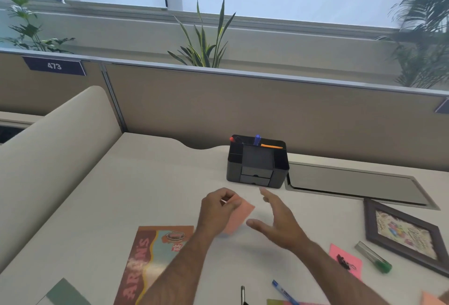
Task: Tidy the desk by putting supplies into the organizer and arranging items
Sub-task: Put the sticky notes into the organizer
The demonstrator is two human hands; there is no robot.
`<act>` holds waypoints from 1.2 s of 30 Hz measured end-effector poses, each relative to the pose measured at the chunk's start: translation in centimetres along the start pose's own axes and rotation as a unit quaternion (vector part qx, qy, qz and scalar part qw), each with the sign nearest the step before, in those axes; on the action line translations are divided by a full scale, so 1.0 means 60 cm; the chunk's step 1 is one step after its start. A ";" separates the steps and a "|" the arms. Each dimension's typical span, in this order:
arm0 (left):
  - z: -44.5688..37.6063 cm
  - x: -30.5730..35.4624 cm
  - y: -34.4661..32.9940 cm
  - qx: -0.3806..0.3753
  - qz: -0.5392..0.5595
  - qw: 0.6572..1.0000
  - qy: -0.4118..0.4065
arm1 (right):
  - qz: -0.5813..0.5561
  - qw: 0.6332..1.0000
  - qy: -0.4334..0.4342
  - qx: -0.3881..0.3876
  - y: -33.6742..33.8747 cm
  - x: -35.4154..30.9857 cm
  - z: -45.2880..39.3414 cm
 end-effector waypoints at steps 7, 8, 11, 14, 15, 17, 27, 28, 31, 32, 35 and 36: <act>-0.027 0.036 -0.056 -0.012 0.072 0.997 -0.039 | 0.030 0.998 0.061 -0.004 0.076 -0.060 -0.038; -0.032 0.038 -0.060 -0.010 0.075 0.996 -0.042 | 0.044 0.997 0.055 -0.006 0.083 -0.059 -0.042; -0.046 0.031 -0.070 -0.019 0.045 0.998 -0.047 | 0.089 0.994 0.060 0.010 0.115 -0.050 -0.056; -0.057 0.003 -0.080 -0.042 -0.129 0.990 -0.036 | 0.124 0.987 0.084 0.064 0.168 -0.042 -0.071; -0.059 -0.007 -0.084 -0.047 -0.208 0.976 -0.042 | 0.133 0.982 0.096 0.090 0.189 -0.043 -0.075; -0.063 -0.033 -0.096 -0.068 -0.332 0.940 -0.043 | 0.133 0.972 0.121 0.153 0.234 -0.048 -0.083; -0.067 -0.120 -0.135 -0.099 -0.472 0.874 -0.062 | 0.242 0.924 0.105 0.276 0.348 -0.044 -0.166; -0.067 -0.119 -0.133 -0.092 -0.472 0.874 -0.066 | 0.248 0.925 0.102 0.270 0.344 -0.041 -0.176; -0.069 -0.121 -0.134 -0.088 -0.474 0.874 -0.064 | 0.265 0.927 0.092 0.250 0.329 -0.035 -0.204; -0.069 -0.122 -0.134 -0.090 -0.474 0.874 -0.063 | 0.272 0.927 0.087 0.243 0.323 -0.032 -0.213; -0.070 -0.124 -0.135 -0.086 -0.473 0.874 -0.063 | 0.286 0.931 0.062 0.219 0.309 -0.023 -0.237; -0.070 -0.124 -0.135 -0.084 -0.473 0.875 -0.063 | 0.290 0.933 0.049 0.208 0.306 -0.021 -0.244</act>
Point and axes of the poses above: each hand's wrist, its own z-axis away from the middle knuckle, its own y-axis out of the back of the hand, x = y × z, the point moved 5 cm from there along -z, towards the middle knuckle, and after that the axes turned 12 degrees about -x, right-handed, at the moved point
